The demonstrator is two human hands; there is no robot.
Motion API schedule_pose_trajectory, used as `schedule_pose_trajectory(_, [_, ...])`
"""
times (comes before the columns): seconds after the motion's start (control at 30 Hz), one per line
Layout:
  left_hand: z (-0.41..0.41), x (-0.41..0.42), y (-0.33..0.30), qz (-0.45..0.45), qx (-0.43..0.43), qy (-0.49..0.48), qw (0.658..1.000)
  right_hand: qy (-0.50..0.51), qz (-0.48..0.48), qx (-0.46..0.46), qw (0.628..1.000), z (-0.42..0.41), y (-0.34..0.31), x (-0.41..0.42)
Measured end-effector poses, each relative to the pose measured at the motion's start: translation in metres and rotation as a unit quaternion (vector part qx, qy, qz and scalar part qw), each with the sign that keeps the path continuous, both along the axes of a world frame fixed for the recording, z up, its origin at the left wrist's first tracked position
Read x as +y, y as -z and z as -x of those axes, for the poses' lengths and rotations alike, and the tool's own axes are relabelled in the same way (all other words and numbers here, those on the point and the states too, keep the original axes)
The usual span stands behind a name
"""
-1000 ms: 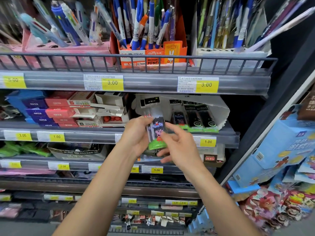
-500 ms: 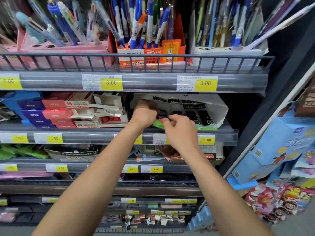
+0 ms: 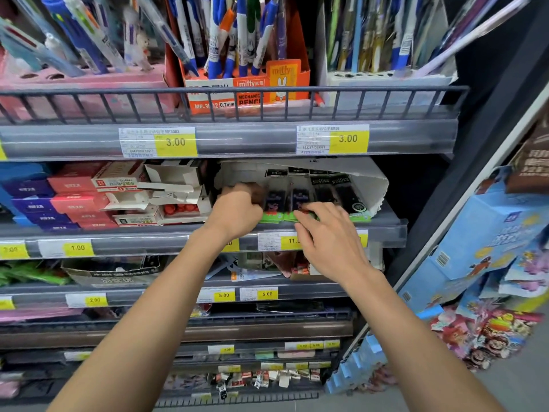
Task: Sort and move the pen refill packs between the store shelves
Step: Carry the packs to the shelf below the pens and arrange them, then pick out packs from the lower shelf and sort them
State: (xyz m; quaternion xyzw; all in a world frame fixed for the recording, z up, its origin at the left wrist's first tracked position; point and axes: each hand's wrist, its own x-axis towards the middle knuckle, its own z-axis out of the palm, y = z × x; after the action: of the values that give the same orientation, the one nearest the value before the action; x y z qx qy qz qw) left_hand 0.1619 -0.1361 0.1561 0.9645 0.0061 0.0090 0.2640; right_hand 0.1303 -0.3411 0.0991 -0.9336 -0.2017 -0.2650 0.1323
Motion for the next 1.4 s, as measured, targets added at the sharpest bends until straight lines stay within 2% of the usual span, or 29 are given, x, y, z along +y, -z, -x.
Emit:
schedule_pose_trajectory(0.17, [0.004, 0.006, -0.006, -0.037, 0.001, 0.081, 0.996, -0.022, 0.008, 0.04, 0.999, -0.002, -0.004, -0.011])
schedule_pose_trajectory(0.33, [0.0, 0.007, -0.002, -0.046, -0.008, 0.118, 0.992, -0.028, 0.037, 0.096, 0.994, -0.003, -0.01, -0.018])
schedule_pose_trajectory(0.43, [0.001, 0.003, 0.001, -0.043, -0.017, 0.111, 0.993, -0.028, 0.019, 0.085, 0.996, -0.002, -0.013, -0.022])
schedule_pose_trajectory(0.53, [0.005, -0.002, 0.007, 0.005, -0.029, 0.085, 0.996, 0.017, -0.021, 0.054, 0.998, 0.003, -0.011, -0.027])
schedule_pose_trajectory(0.67, [0.008, -0.004, 0.009, 0.072, -0.051, 0.015, 0.996, 0.017, 0.009, 0.06, 0.998, 0.006, -0.004, -0.031])
schedule_pose_trajectory(0.77, [0.016, -0.005, 0.006, 0.097, -0.077, 0.012, 0.992, 0.006, 0.004, 0.057, 0.998, 0.005, -0.006, -0.034])
schedule_pose_trajectory(0.87, [0.037, -0.004, 0.01, 0.136, -0.139, -0.008, 0.981, -0.025, -0.052, -0.009, 0.998, 0.012, -0.003, -0.024])
schedule_pose_trajectory(0.93, [0.06, 0.004, 0.019, 0.136, -0.235, -0.061, 0.961, -0.083, -0.107, -0.045, 0.99, 0.023, 0.005, -0.003])
schedule_pose_trajectory(1.03, [0.109, 0.034, 0.045, 0.124, -0.325, -0.125, 0.929, -0.173, -0.16, -0.04, 0.971, 0.044, 0.021, 0.045])
schedule_pose_trajectory(1.2, [0.209, 0.146, 0.11, 0.093, -0.27, -0.261, 0.922, -0.256, -0.204, 0.066, 0.943, 0.089, 0.049, 0.132])
schedule_pose_trajectory(1.3, [0.247, 0.228, 0.144, 0.075, -0.184, -0.352, 0.915, -0.276, -0.178, 0.125, 0.936, 0.11, 0.068, 0.2])
schedule_pose_trajectory(1.4, [0.252, 0.309, 0.166, 0.047, -0.104, -0.365, 0.924, -0.276, -0.137, 0.168, 0.936, 0.118, 0.078, 0.286])
